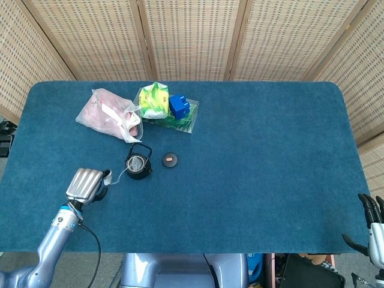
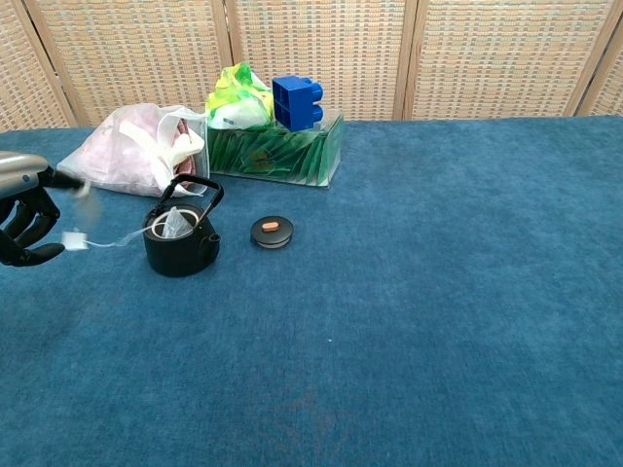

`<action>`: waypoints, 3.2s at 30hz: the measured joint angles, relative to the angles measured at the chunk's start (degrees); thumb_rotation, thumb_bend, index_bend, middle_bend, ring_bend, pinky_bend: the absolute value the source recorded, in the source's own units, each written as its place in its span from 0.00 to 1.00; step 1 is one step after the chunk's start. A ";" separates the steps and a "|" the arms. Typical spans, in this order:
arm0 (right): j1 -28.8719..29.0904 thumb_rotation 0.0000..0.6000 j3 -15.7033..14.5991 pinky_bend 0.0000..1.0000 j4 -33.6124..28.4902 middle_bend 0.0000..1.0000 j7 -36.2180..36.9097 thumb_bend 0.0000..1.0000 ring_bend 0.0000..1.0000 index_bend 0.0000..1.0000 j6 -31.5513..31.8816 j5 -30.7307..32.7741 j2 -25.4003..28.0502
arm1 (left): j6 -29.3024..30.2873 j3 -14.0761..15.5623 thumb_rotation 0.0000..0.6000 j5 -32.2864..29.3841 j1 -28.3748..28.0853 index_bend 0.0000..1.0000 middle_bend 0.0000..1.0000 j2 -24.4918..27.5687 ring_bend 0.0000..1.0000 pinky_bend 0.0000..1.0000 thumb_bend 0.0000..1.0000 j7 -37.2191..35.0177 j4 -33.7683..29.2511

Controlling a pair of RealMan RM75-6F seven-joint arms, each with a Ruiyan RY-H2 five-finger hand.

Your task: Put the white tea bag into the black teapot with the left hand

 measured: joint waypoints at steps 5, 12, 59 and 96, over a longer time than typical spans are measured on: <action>-0.09 1.00 -0.01 0.10 0.30 0.18 0.33 0.12 0.03 0.11 0.05 0.03 -0.10 | -0.25 0.41 1.00 -1.33 -0.40 0.20 0.76 0.92 0.67 0.70 0.37 1.44 -1.84; 0.03 1.00 0.04 0.10 0.46 0.18 0.53 0.12 0.03 0.11 -0.06 -0.09 -0.14 | 0.08 -0.03 1.00 -1.75 -0.96 0.20 0.76 0.98 0.67 0.70 0.35 1.65 -1.40; -0.15 1.00 0.15 0.10 0.81 0.18 1.02 0.12 0.03 0.11 -0.45 0.58 -0.29 | -18.22 2.42 1.00 -28.28 -22.73 0.10 0.77 -3.14 0.68 0.70 0.67 7.16 8.30; 1.46 1.00 0.59 0.10 0.48 0.18 0.60 0.12 0.03 0.11 -0.59 -1.51 0.35 | 17.35 5.27 1.00 9.02 0.98 0.10 0.46 3.62 0.38 0.46 0.58 -17.83 -0.21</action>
